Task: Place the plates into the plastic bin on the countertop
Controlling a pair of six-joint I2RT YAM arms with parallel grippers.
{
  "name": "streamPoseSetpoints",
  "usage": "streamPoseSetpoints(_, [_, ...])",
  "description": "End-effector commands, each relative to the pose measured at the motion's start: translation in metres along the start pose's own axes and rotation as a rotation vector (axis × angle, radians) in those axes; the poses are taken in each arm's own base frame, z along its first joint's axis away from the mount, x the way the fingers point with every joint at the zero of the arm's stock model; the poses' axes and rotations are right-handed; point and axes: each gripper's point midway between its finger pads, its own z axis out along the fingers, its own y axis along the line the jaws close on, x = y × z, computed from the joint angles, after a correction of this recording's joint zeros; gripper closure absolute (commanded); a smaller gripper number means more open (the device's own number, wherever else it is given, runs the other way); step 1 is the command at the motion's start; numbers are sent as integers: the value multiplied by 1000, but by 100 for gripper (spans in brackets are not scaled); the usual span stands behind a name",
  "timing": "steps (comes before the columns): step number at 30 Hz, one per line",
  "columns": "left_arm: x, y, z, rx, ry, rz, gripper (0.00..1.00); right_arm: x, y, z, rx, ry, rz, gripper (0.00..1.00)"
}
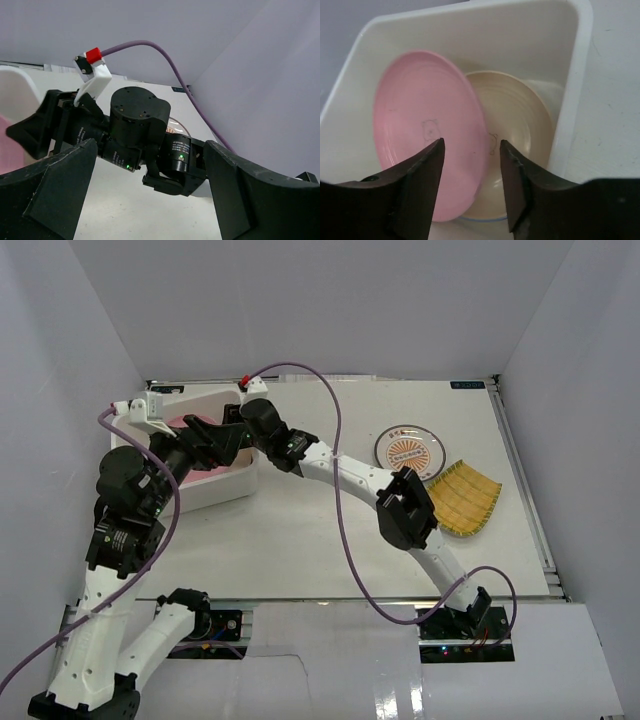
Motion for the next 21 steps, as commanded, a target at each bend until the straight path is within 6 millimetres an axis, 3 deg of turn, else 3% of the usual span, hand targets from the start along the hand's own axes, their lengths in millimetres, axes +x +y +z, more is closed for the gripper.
streamPoseSetpoints(1, [4,-11,-3,50,19,-13,2,-68,24,-17,-26,-154,5,43])
streamPoseSetpoints(3, [6,-13,-2,61,32,-31,2,-79,19,-27,-10,-172,-29,33])
streamPoseSetpoints(4, [10,-16,-1,79,51,-40,2,-108,19,-47,-13,-215,-28,33])
streamPoseSetpoints(5, [14,-18,1,90,70,-61,3,-116,15,-58,-6,-225,-31,33])
streamPoseSetpoints(6, [19,-19,4,102,90,-74,3,-123,8,-80,7,-226,-38,33])
streamPoseSetpoints(8, [39,-23,13,146,177,-111,6,-130,-21,-105,61,-237,-50,35])
streamPoseSetpoints(9, [50,-24,17,159,215,-150,7,-121,-49,-133,130,-234,-55,40])
streamPoseSetpoints(11, [70,-30,26,204,285,-193,9,-116,-107,-166,269,-245,-34,45])
streamPoseSetpoints(12, [83,-30,30,205,319,-222,9,-106,-137,-182,333,-237,-5,54])
streamPoseSetpoints(13, [92,-34,33,215,340,-227,10,-86,-195,-221,441,-233,97,61])
streamPoseSetpoints(14, [104,-35,42,207,367,-231,10,-74,-224,-243,486,-236,165,67])
streamPoseSetpoints(15, [117,-50,45,219,391,-220,10,-80,-237,-278,481,-290,240,71])
streamPoseSetpoints(16, [127,-58,47,227,413,-212,11,-35,-303,-309,634,-270,363,75])
streamPoseSetpoints(17, [149,-74,52,255,462,-205,10,-23,-322,-331,672,-291,416,79])
streamPoseSetpoints(18, [157,-77,57,246,472,-201,10,-31,-329,-364,698,-384,445,83])
streamPoseSetpoints(19, [166,-83,60,252,489,-202,10,-1,-365,-396,834,-394,504,82])
streamPoseSetpoints(20, [177,-99,59,288,512,-196,11,3,-377,-416,901,-430,515,79])
streamPoseSetpoints(21, [197,-99,67,269,549,-192,11,-2,-385,-441,958,-504,515,68])
